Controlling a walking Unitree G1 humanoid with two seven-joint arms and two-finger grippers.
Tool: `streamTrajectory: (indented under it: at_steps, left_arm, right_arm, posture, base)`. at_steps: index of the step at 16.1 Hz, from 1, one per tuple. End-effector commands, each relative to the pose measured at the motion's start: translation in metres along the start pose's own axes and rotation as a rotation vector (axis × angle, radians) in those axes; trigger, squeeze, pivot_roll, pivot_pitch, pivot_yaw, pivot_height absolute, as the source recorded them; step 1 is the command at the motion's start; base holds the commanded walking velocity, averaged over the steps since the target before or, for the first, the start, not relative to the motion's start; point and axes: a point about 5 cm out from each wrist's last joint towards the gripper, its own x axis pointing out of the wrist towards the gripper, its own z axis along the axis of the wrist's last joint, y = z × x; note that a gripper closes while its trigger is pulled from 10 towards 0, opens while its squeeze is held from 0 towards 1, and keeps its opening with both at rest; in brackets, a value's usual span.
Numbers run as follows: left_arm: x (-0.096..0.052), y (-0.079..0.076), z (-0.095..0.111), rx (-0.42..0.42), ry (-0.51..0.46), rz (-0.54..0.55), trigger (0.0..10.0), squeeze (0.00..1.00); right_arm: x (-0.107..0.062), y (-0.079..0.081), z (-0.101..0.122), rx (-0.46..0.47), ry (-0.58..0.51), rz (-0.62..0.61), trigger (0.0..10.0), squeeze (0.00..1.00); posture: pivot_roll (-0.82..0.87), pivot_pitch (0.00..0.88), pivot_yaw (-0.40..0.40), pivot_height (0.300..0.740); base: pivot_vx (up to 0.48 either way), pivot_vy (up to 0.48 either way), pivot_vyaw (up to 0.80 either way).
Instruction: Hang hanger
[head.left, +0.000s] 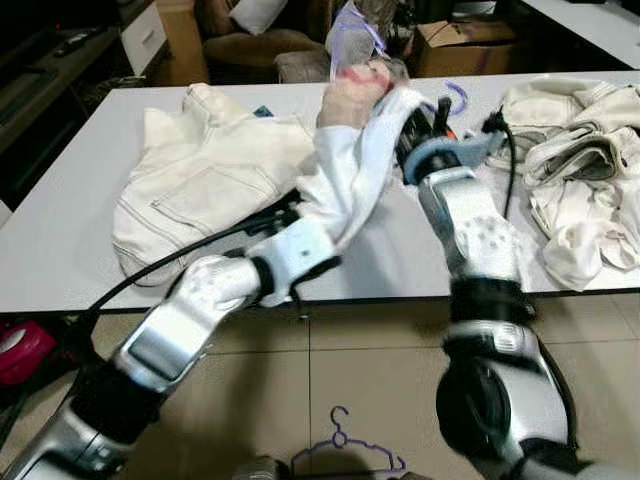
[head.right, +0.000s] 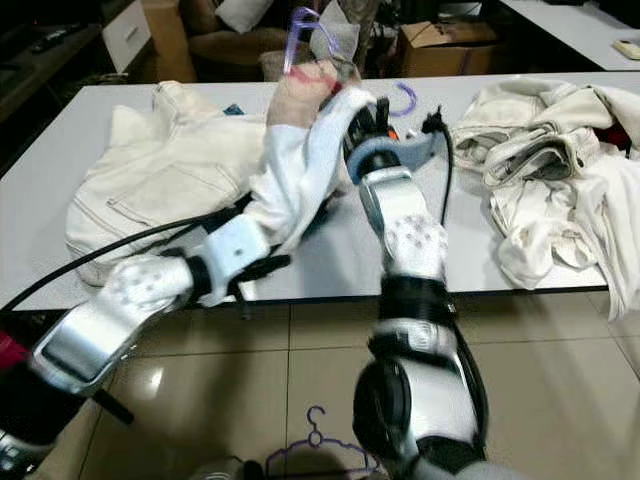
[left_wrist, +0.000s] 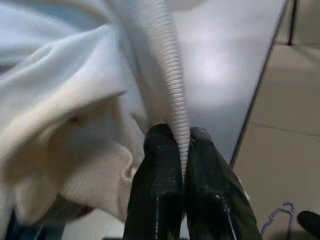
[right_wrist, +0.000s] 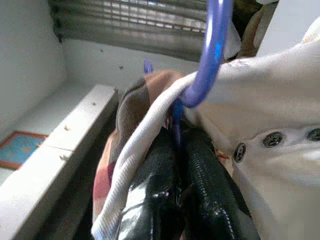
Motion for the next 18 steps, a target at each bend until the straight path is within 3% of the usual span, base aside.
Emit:
streamTrajectory:
  at_steps: [1,2,7,9,10,11,13,15,17,18]
  left_arm:
    - [-0.007,0.004,-0.011,-0.045,0.024,0.034,10.0,0.38]
    - [-0.010,0.003,-0.014,-0.089,0.014,0.042,10.0,1.00]
    - [-0.030,-0.011,-0.020,-0.318,-0.067,-0.034,10.0,1.00]
    - [-0.041,-0.005,-0.021,-0.448,-0.131,0.030,10.0,1.00]
    - [-0.047,0.000,-0.023,-0.516,-0.166,0.084,10.0,0.84]
    - [-0.052,0.001,-0.022,-0.569,-0.208,0.105,10.0,0.01]
    - [-0.057,-0.009,-0.013,-0.587,-0.241,0.040,10.0,0.00]
    - [-0.058,-0.014,-0.010,-0.537,-0.211,0.013,10.0,0.00]
    - [-0.055,0.003,-0.002,-0.551,-0.271,0.127,10.0,0.00]
    - [-0.055,0.013,0.005,-0.573,-0.330,0.185,10.0,0.88]
  right_arm:
    - [-0.006,0.010,0.000,-0.020,0.007,0.042,10.0,0.00]
    - [-0.011,0.011,0.002,-0.025,0.008,0.054,10.0,0.00]
    - [-0.031,0.010,0.012,-0.059,-0.007,0.075,10.0,0.00]
    - [-0.038,0.010,0.018,-0.116,-0.014,0.074,10.0,0.00]
    - [-0.041,0.009,0.022,-0.135,-0.022,0.068,10.0,0.00]
    - [-0.044,0.006,0.027,-0.156,-0.036,0.058,10.0,0.00]
    - [-0.048,0.003,0.035,-0.174,-0.065,0.040,10.0,0.00]
    - [-0.049,0.002,0.047,-0.207,-0.121,0.020,10.0,0.00]
    - [-0.050,0.005,0.079,-0.301,-0.247,-0.013,10.0,0.00]
    - [-0.051,0.012,0.103,-0.354,-0.319,-0.009,10.0,0.00]
  posture:
    - [-0.06,0.000,0.025,0.740]
    - [-0.06,0.000,0.025,0.740]
    - [-0.07,0.000,0.032,0.740]
    - [-0.07,0.000,0.030,0.740]
    - [-0.07,0.000,0.026,0.740]
    - [-0.07,0.000,0.022,0.740]
    - [-0.07,0.000,0.020,0.740]
    - [-0.07,0.000,0.017,0.740]
    - [-0.07,0.000,0.014,0.740]
    - [-0.08,0.000,0.013,0.740]
  base:
    - [0.000,0.000,0.00]
    - [0.000,0.000,0.00]
    - [0.000,0.000,0.64]
    - [0.000,0.000,0.80]
    - [0.000,0.000,0.80]
    - [0.000,0.000,0.80]
    - [0.000,0.000,0.80]
    - [0.000,0.000,0.80]
    - [0.000,0.000,0.80]
    - [0.000,0.000,0.80]
